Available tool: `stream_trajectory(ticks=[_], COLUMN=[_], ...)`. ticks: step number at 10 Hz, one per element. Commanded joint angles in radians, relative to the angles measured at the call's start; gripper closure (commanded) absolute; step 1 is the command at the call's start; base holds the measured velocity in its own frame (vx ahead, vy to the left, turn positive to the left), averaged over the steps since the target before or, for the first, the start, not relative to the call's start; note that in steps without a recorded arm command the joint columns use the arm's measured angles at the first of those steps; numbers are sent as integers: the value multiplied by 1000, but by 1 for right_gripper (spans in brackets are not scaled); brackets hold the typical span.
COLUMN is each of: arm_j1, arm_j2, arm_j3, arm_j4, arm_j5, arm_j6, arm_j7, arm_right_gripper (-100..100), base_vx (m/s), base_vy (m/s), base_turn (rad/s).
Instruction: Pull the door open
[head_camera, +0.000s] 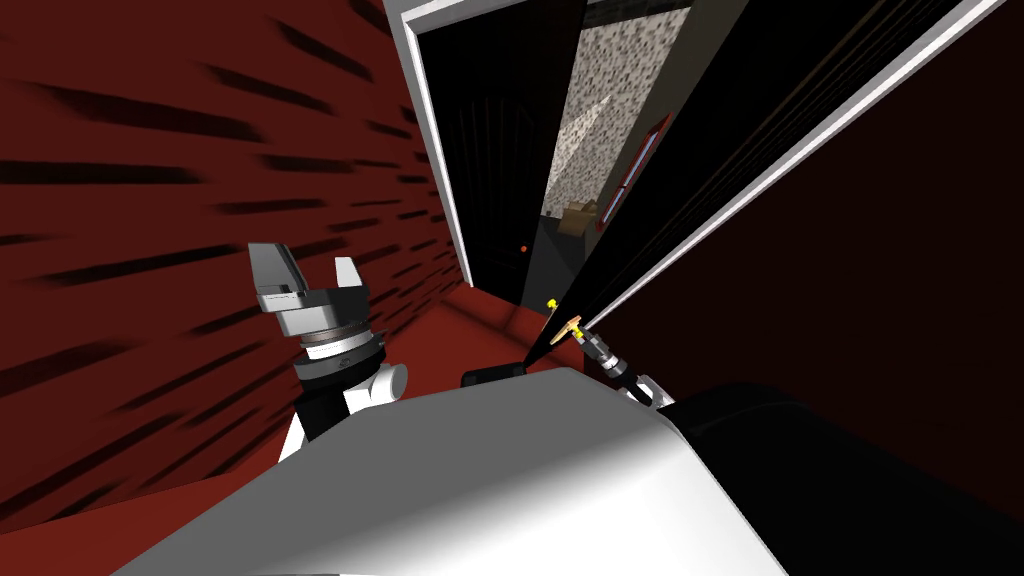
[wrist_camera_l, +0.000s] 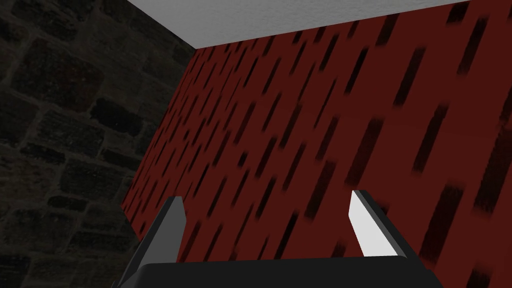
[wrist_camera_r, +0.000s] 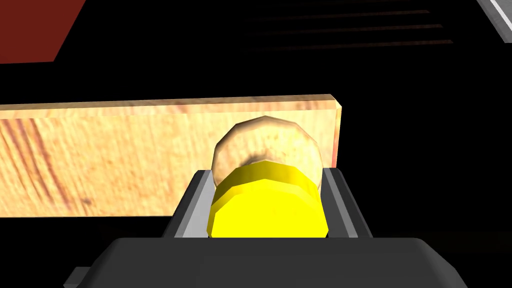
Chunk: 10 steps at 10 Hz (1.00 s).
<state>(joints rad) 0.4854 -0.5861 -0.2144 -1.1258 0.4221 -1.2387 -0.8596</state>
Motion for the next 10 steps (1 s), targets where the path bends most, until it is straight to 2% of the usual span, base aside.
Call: stream_trajectory(ticks=[1, 2, 3, 4, 6, 9, 10], arm_j1=[11, 11, 17, 17, 28, 45, 39], arm_j2=[-2, -2, -8, -8, -18, -33, -27], arm_j3=[0, 0, -7, -7, -18, -34, -27], arm_j4=[26, 26, 40, 40, 65, 93, 80], arm_j5=[12, 12, 17, 17, 24, 30, 31], arm_j6=[-50, -55, -83, -83, -129, -176, -159], arm_j7=[-3, -3, -5, -5, -9, -14, -15], arm_right_gripper=[100, 100, 100, 100, 100, 100, 100], base_vx=[-7, -10, -11, -7, -11, -39, -54], base_vy=[-26, -19, -25, -22, -29, -68, -17], base_turn=[-23, -13, -6, -11, -18, -35, 17])
